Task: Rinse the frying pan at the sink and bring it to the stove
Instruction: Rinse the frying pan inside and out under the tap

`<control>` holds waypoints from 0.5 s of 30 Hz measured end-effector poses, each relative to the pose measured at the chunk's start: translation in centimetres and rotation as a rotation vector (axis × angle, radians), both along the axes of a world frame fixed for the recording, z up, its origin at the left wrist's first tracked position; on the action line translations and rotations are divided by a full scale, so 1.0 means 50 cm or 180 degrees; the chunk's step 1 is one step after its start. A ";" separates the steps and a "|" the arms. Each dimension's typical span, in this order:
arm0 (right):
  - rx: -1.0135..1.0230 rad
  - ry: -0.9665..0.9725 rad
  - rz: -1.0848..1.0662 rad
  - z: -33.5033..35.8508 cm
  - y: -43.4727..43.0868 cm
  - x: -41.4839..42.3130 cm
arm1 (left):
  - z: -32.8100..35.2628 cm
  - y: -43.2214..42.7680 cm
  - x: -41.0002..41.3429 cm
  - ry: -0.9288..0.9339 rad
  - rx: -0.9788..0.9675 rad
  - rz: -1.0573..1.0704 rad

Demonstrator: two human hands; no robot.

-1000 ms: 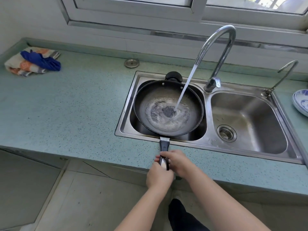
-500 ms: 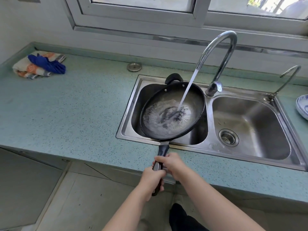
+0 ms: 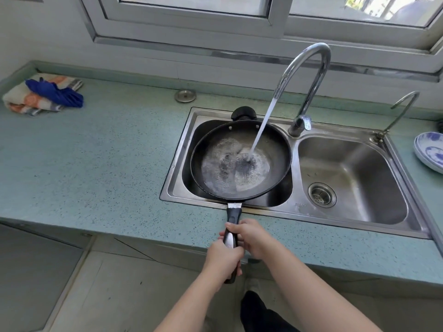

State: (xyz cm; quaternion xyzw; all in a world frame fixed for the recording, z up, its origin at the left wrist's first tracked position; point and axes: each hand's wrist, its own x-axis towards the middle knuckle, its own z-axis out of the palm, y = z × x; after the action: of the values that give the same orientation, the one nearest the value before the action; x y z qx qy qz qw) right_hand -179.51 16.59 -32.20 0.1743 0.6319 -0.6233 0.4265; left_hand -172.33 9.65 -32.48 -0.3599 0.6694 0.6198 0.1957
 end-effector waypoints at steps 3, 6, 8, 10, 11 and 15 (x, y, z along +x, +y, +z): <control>-0.0114 -0.0043 -0.0025 0.000 0.016 0.000 | 0.007 0.016 -0.002 0.0089 -0.0121 -0.0091; -0.0324 -0.0138 -0.0111 -0.001 0.037 -0.003 | 0.012 0.039 -0.004 0.0174 -0.0234 -0.0156; -0.0476 -0.0250 -0.0189 -0.004 0.047 -0.002 | 0.010 0.051 -0.005 0.0205 -0.0356 -0.0166; -0.0599 -0.0319 -0.0242 -0.009 0.049 -0.001 | 0.008 0.058 -0.005 0.0222 -0.0467 -0.0100; -0.0646 -0.0344 -0.0267 -0.011 0.049 -0.001 | 0.007 0.060 -0.005 0.0228 -0.0496 -0.0060; -0.0828 -0.0498 -0.0350 -0.022 0.055 -0.003 | 0.005 0.075 0.000 0.0248 -0.0773 -0.0049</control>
State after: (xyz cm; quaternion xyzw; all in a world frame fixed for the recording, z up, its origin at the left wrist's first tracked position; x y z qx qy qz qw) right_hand -179.64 19.34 -33.30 0.1999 0.5002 -0.7068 0.4586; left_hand -172.33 13.40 -32.24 -0.3515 0.7494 0.5461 0.1293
